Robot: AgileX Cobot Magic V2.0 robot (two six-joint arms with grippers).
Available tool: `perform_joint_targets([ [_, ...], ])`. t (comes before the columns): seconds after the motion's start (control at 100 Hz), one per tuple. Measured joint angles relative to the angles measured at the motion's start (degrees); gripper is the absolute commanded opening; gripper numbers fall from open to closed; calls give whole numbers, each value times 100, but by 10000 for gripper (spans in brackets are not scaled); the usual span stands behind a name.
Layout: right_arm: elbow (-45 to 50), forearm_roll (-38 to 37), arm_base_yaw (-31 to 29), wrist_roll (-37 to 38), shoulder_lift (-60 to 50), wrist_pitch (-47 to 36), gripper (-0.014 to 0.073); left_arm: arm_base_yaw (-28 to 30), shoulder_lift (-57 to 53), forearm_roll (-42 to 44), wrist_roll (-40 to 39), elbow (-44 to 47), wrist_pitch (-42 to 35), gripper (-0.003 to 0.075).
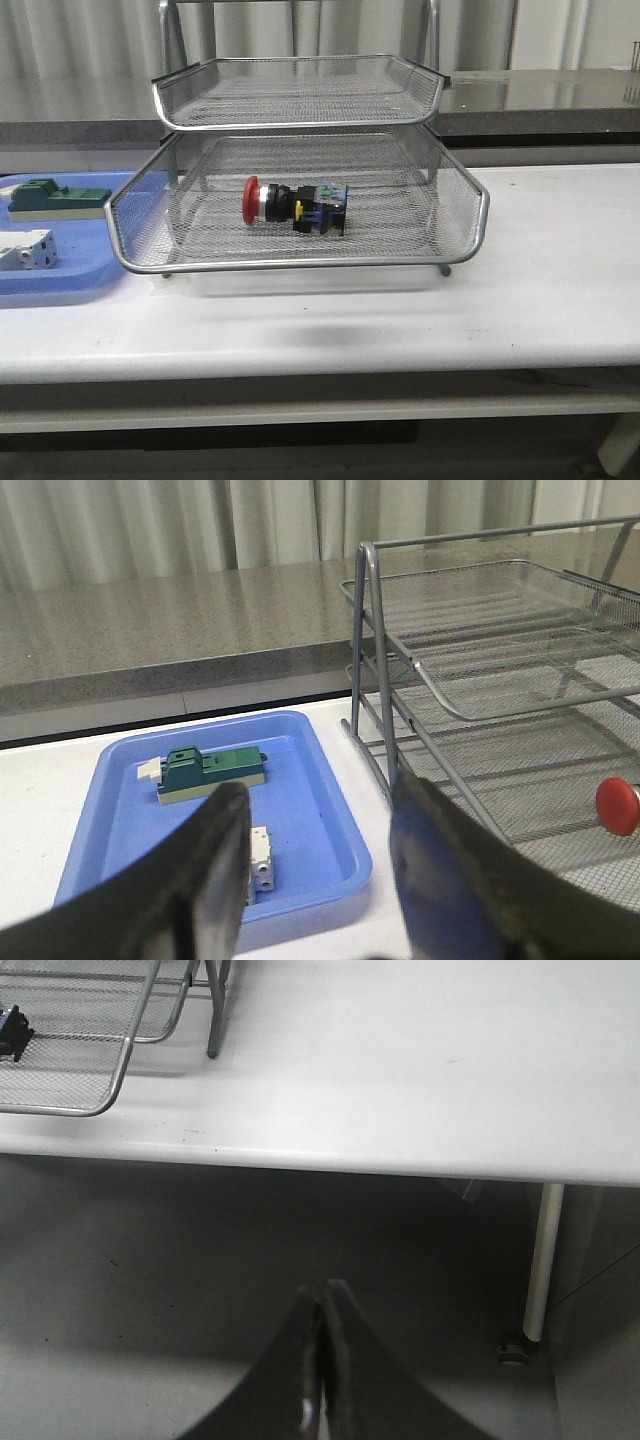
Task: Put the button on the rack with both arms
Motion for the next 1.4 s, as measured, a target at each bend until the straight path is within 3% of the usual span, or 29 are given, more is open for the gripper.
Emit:
perform_joint_targets([
  [0.19, 0, 0, 0, 0, 0, 0, -70, 0, 0, 0, 0, 0, 0, 4],
  [0.76, 0, 0, 0, 0, 0, 0, -70, 0, 0, -9, 0, 0, -23, 4],
  [0.95, 0, 150, 0, 0, 84, -407, -70, 0, 0, -9, 0, 0, -23, 4],
  [1.4, 0, 1060, 31, 0, 2787, -1544, -70, 0, 0, -9, -2, 0, -23, 4],
])
